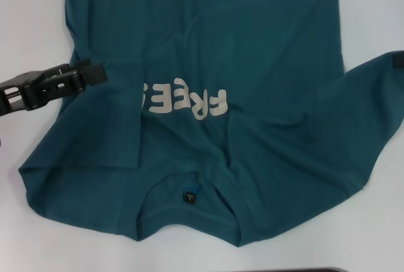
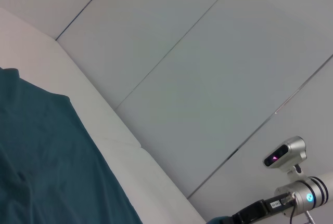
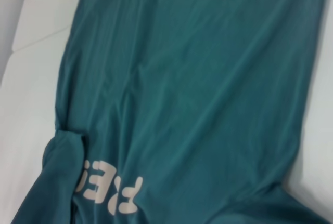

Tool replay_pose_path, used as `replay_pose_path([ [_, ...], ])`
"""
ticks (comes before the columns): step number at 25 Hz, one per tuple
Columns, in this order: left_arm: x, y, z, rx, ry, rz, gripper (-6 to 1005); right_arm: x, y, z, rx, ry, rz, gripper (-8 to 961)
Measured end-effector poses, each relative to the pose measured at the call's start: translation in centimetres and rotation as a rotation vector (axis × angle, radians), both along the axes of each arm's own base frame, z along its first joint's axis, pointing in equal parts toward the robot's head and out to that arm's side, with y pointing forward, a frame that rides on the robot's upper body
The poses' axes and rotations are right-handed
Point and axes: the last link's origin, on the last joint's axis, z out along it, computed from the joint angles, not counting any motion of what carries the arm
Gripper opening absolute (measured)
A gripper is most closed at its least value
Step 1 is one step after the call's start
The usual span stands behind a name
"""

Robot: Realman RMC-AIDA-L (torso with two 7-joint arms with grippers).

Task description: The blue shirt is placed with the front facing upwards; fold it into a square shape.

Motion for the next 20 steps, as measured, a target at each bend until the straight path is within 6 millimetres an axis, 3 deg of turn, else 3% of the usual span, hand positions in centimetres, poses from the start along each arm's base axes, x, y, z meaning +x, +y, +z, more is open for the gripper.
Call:
replay_pose_path([
  [20,-0.3,0.3,0.3,0.027,-0.003,0.031,927,-4.4,-0.3,-4.5,-0.151,0.155,0.133,13],
])
